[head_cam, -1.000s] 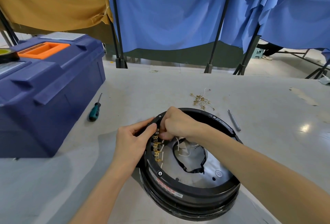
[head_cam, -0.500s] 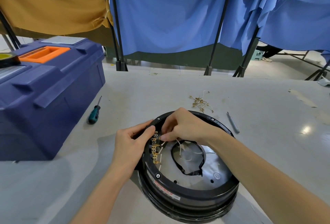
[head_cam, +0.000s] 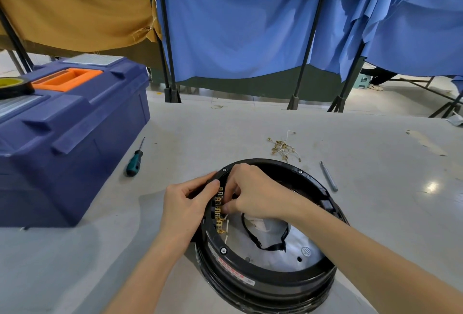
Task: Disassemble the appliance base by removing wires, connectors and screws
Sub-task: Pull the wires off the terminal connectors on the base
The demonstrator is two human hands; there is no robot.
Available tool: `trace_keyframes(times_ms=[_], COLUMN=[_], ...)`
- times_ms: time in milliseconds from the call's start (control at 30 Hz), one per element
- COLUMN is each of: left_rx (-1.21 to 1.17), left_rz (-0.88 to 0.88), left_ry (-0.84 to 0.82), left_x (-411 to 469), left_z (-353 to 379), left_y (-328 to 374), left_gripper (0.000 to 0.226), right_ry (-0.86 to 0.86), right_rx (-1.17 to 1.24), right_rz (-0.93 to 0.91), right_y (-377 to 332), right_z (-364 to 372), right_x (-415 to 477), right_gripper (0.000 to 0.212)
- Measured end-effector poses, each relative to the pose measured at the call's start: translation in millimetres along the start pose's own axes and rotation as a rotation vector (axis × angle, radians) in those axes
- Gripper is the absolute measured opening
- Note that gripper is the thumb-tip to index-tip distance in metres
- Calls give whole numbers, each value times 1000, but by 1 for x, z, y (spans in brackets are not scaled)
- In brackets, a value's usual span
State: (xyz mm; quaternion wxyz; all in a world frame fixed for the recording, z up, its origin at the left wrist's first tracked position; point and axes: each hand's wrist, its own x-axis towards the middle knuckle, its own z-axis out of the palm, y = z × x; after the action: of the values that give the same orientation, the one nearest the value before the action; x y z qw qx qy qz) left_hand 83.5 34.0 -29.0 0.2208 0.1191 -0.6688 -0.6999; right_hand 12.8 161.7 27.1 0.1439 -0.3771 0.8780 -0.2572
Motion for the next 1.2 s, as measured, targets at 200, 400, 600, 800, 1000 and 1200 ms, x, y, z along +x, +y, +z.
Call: trace_keyframes(times_ms=[200, 400, 600, 800, 1000, 1200], left_rx=[-9, -6, -11, 10, 32, 19], left_rz=[16, 19, 25, 36, 24, 16], left_ry=[-4, -20, -22, -16, 14, 21], left_x=[0, 1, 1, 2, 3, 1], left_z=[1, 0, -1, -1, 0, 1], left_y=[0, -1, -2, -2, -4, -3], left_gripper=[23, 20, 19, 19, 17, 17], right_ry=[84, 135, 134, 147, 90, 80], right_rx=[-25, -3, 33, 43, 152, 175], right_rz=[19, 110, 153, 192, 229, 195], right_y=[0, -3, -5, -7, 5, 4], right_z=[12, 14, 15, 17, 9, 4], right_x=[2, 3, 3, 4, -3, -9], right_gripper=[9, 11, 11, 12, 19, 5])
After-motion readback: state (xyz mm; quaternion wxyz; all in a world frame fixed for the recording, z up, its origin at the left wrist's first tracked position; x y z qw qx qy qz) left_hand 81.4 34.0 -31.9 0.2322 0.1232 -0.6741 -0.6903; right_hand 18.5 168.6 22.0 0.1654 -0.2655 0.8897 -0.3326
